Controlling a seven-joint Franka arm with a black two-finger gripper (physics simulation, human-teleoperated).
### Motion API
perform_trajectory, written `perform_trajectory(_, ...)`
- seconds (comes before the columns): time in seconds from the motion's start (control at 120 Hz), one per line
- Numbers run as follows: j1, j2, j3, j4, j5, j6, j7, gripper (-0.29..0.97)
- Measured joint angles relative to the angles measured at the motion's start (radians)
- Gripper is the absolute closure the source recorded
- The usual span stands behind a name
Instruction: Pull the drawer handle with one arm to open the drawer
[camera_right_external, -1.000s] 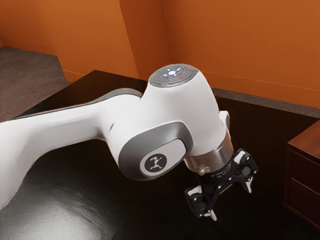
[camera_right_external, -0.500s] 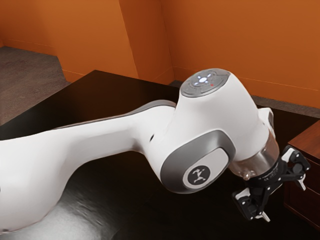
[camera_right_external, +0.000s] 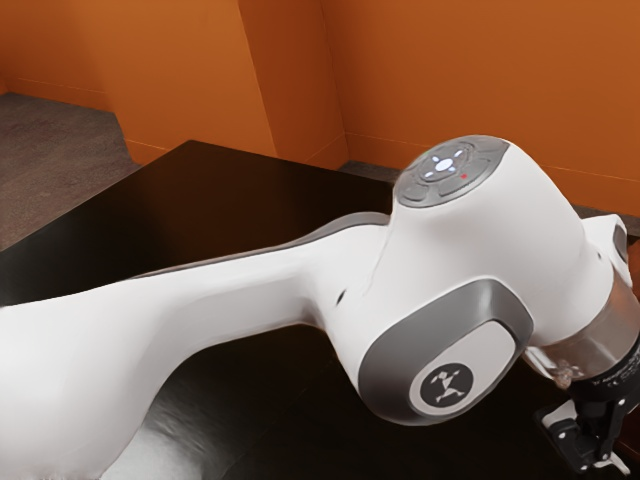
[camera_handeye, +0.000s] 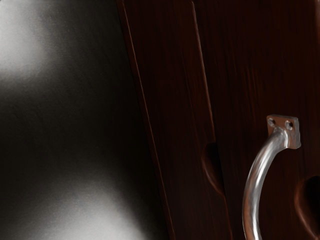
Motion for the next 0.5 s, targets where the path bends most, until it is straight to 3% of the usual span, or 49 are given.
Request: perform_trajectory(0.5, 0.035, 0.077, -0.005, 0.038, -0.002, 0.03, -0.008, 0.0)
